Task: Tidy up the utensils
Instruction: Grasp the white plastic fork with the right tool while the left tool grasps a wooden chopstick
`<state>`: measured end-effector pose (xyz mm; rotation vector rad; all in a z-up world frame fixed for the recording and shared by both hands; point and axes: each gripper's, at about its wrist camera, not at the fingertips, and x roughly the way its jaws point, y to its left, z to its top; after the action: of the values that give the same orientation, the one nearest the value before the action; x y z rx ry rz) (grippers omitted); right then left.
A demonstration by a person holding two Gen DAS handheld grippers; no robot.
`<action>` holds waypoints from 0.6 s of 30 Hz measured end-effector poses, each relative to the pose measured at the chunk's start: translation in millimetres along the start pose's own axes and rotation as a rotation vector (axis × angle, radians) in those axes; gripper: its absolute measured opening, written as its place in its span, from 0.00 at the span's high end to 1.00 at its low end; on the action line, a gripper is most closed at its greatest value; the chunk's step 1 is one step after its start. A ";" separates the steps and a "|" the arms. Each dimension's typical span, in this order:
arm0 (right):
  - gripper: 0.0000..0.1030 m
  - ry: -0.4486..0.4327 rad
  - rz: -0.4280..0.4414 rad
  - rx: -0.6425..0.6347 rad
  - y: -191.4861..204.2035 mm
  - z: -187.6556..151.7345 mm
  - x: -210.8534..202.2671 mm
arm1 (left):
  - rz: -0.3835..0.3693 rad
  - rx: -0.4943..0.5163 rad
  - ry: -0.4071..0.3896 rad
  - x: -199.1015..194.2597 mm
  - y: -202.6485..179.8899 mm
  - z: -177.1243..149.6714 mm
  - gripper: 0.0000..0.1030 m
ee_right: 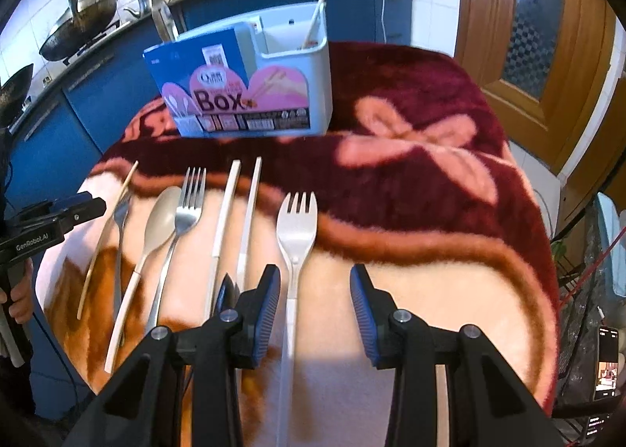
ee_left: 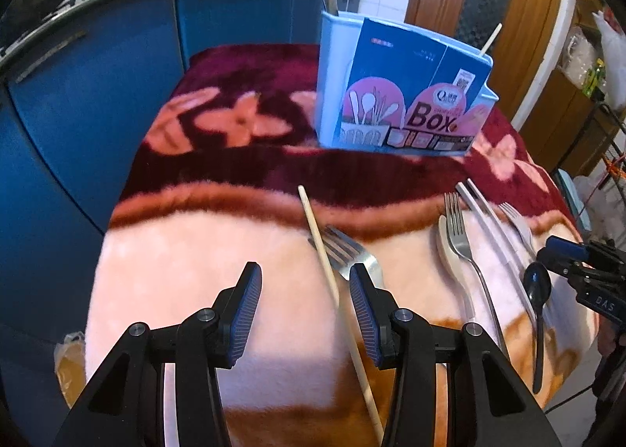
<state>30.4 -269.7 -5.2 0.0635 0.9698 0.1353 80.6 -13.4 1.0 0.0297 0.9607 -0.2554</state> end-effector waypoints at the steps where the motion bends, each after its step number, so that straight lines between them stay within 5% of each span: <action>1: 0.61 0.013 0.008 0.001 -0.3 0.0 2.2 | -0.010 -0.005 0.006 0.9 0.6 -0.2 0.54; 18: 0.61 0.091 0.007 -0.040 3.3 10.5 17.3 | -0.006 -0.014 0.064 21.3 11.1 6.2 0.53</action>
<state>48.4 -263.9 -13.0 0.0243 1.0573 0.1651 99.8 -7.8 -13.7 0.0225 1.0266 -0.2549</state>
